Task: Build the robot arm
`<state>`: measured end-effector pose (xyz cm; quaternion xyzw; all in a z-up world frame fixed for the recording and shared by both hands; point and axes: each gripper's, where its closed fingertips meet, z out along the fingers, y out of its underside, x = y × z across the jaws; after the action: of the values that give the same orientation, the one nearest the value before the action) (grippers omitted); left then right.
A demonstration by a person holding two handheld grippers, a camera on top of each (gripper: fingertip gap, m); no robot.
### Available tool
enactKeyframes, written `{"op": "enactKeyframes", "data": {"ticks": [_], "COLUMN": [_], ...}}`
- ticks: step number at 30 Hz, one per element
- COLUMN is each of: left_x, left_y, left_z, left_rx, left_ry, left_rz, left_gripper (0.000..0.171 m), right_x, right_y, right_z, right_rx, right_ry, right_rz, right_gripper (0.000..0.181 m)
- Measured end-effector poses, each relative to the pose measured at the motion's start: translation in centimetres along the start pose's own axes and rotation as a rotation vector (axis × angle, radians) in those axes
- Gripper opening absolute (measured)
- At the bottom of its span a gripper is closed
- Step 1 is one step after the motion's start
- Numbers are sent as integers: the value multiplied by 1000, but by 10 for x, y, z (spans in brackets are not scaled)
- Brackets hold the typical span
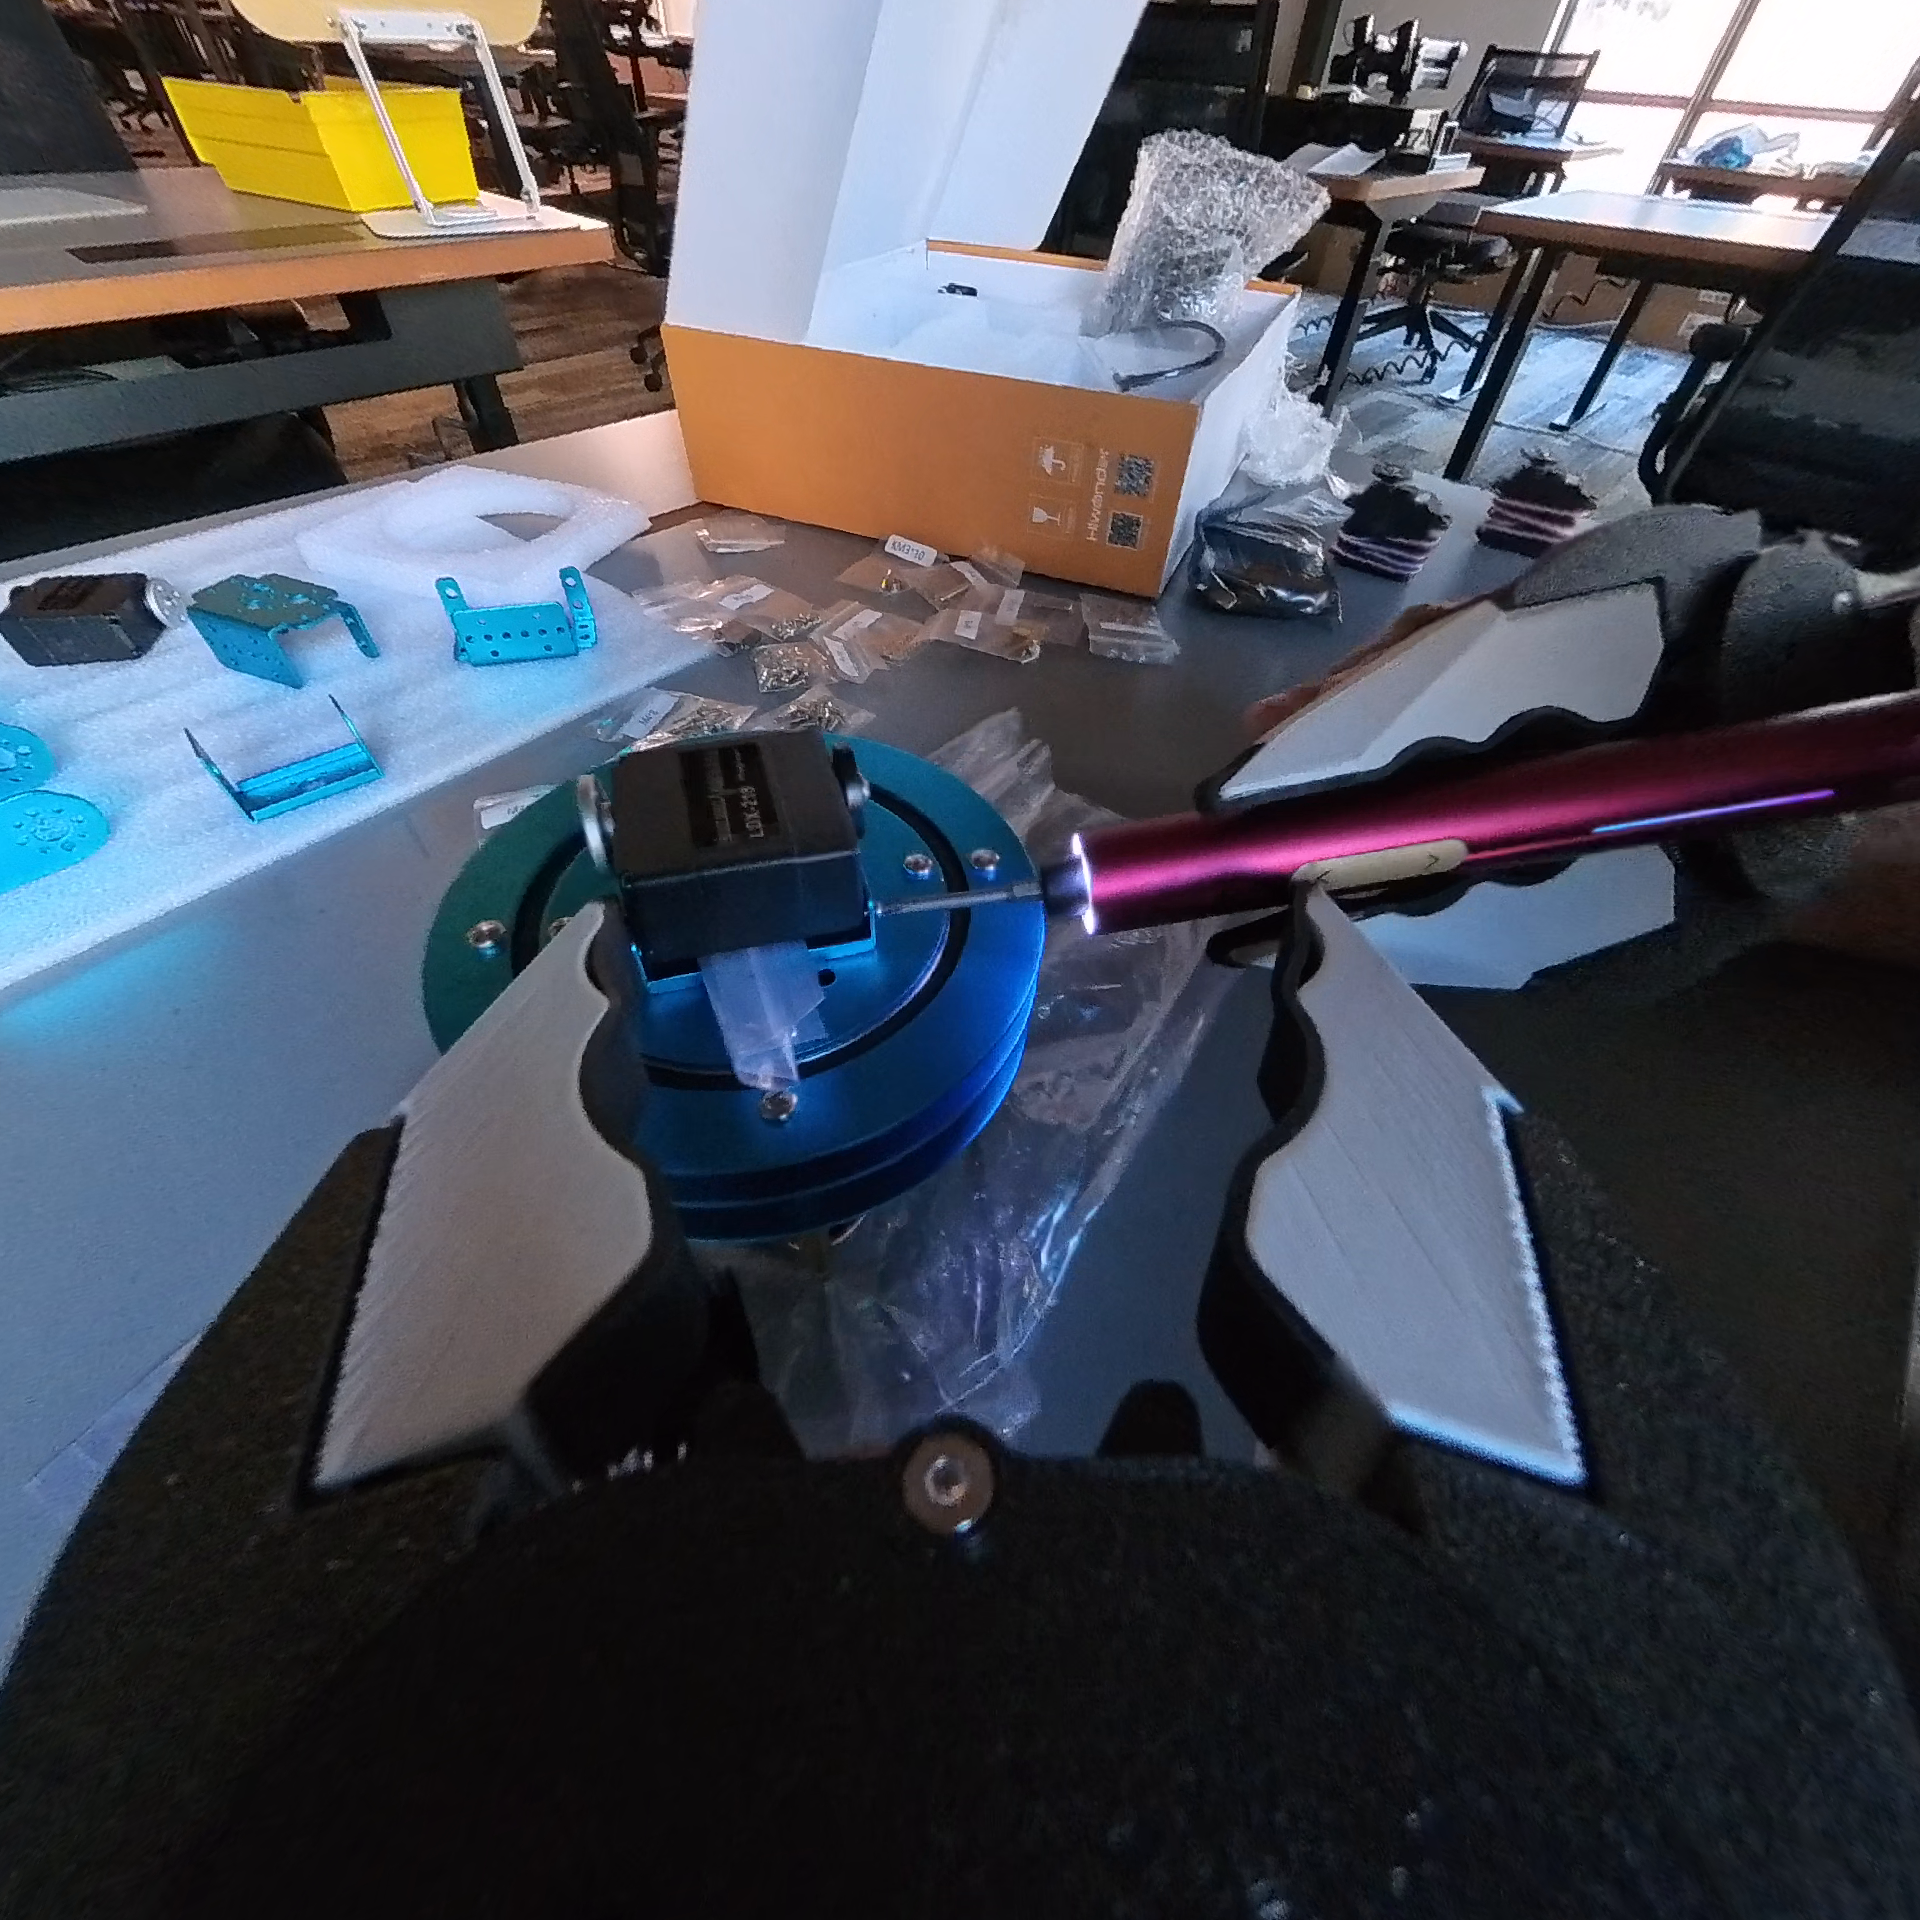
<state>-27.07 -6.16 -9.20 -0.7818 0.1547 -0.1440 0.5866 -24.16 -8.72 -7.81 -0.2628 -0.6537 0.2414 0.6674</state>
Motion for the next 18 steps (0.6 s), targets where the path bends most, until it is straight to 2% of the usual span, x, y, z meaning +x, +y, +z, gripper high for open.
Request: {"op": "enactKeyframes", "data": {"ticks": [3,5,7,9,14,16,18], "left_x": [-5,-12,-25,-33,-45,-41,-25], "left_y": [-1,0,-7,-16,-35,-33,-26], "left_z": [0,-5,-11,-15,-27,-37,-46], "left_rx": [-26,-65,-70,-82,-75,-66,-48], "left_ry": [54,90,79,95,80,66,81], "left_rz": [-14,46,122,126,145,118,-4], "left_gripper": [117,100,98,97,78,67,63], "right_x": [4,7,6,6,8,11,20], "right_y": [1,2,3,3,-6,-6,-11], "right_z": [3,2,2,3,1,-2,-10], "right_rx": [25,28,37,37,60,49,65], "right_ry": [-14,-12,-17,-13,7,-1,28], "right_rz": [39,11,-38,-102,-130,-87,-28], "right_gripper": [22,22,21,21,21,21,21]}}
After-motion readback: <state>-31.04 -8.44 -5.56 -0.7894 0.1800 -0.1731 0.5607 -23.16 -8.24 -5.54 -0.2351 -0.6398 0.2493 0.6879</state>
